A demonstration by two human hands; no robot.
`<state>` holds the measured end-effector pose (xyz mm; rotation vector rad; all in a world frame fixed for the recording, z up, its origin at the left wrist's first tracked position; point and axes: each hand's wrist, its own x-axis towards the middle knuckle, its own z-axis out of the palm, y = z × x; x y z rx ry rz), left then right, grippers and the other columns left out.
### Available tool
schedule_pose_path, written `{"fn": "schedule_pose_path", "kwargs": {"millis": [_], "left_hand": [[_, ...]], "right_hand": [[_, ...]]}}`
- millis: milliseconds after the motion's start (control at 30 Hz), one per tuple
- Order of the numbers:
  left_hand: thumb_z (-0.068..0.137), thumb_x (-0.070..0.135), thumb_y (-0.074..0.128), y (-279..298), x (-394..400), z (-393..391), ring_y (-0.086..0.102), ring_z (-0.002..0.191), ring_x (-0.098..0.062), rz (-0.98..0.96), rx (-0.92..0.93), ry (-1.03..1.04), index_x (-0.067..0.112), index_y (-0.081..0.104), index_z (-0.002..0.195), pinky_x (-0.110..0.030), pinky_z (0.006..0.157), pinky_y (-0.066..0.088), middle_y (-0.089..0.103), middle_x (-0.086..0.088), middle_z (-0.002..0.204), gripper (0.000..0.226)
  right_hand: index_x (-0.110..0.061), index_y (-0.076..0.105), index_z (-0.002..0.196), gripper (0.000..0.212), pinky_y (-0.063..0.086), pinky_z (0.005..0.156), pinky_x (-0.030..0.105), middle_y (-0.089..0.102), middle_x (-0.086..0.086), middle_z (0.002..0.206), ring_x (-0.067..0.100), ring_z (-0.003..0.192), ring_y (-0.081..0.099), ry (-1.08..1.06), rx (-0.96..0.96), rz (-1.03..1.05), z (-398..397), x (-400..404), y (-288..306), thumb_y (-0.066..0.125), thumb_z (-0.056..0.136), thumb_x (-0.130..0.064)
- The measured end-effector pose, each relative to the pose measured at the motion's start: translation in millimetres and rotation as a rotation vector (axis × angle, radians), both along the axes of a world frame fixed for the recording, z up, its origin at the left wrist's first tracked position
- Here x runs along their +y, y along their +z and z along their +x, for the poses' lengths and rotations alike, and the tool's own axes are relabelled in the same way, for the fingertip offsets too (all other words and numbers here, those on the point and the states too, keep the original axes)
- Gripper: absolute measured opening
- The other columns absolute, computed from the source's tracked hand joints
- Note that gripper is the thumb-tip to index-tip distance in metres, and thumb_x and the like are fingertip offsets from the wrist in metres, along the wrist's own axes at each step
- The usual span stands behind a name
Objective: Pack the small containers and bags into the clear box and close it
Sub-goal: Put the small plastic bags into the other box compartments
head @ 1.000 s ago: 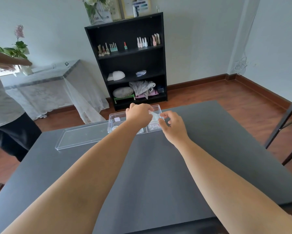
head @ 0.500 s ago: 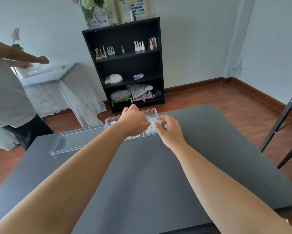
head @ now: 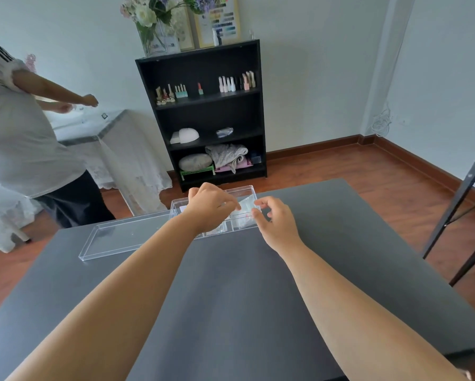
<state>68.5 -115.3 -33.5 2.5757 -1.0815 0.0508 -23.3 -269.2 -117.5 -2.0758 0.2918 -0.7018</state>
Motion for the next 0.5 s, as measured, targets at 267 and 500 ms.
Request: {"fn": "schedule_pose_path", "kwargs": {"millis": [267, 500], "left_hand": [[0.097, 0.052, 0.034, -26, 55, 8, 0.028, 0.14, -0.02, 0.003, -0.101, 0.173, 0.038, 0.039, 0.142, -0.045, 0.112, 0.014, 0.03, 0.012, 0.155, 0.048], [0.097, 0.058, 0.015, -45, 78, -3, 0.003, 0.148, -0.022, 0.044, -0.033, 0.27, 0.03, 0.022, 0.151, -0.044, 0.119, 0.006, 0.015, 0.006, 0.161, 0.061]], "right_hand": [[-0.036, 0.055, 0.103, 0.012, 0.044, 0.077, 0.027, 0.056, -0.015, 0.108, 0.011, 0.1, 0.053, -0.007, 0.034, 0.033, -5, 1, 6, 0.056, 0.092, -0.036], [-0.026, 0.057, 0.126, 0.03, 0.04, 0.099, 0.033, 0.047, -0.01, 0.143, 0.014, 0.128, 0.044, 0.041, 0.057, -0.063, -10, 5, 7, 0.052, 0.096, -0.027]]}}
